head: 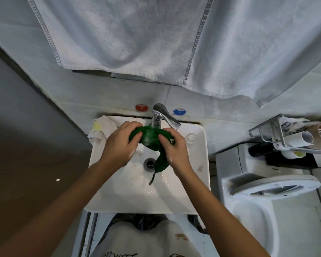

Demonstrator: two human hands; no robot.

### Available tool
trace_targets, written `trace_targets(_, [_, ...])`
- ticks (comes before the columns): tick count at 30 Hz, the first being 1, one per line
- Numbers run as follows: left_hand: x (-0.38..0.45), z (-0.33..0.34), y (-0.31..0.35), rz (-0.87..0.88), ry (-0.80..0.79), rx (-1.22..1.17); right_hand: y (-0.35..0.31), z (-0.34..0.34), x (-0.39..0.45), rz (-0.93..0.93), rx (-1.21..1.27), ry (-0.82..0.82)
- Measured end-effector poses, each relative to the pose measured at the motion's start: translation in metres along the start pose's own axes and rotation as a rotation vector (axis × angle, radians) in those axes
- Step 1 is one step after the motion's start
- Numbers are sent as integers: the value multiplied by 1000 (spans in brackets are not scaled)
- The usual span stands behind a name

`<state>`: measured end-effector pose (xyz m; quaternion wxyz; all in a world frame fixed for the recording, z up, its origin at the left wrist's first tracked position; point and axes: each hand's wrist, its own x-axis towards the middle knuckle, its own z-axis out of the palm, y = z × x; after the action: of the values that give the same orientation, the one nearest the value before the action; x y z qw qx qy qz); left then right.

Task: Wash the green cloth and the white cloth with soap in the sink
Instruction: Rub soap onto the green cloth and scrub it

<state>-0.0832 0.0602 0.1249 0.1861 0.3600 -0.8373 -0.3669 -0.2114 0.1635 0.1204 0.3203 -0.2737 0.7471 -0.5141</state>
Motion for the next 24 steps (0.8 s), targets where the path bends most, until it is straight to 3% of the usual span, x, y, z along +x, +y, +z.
trace_targets(5, [-13,12,25,78,14,-33,-23,12,2,8,244,80])
trace_targets(9, [-6,17,29,-199,46,-180,-30,18,1,-30,318,147])
trace_targets(13, [-11,11,25,-193,50,-160,-24,8,3,14,408,178])
trace_targets(15, [-8,3,22,-194,58,-263,-17,7,3,17,373,146])
trace_targets(19, [7,-7,18,-236,145,-483,-8,6,-1,-169,36,75])
trace_targets(22, [10,-4,22,-183,215,-359,-11,12,-6,-211,-115,-31])
trace_targets(24, [4,5,32,-131,216,-255,-24,18,-4,-148,-4,2])
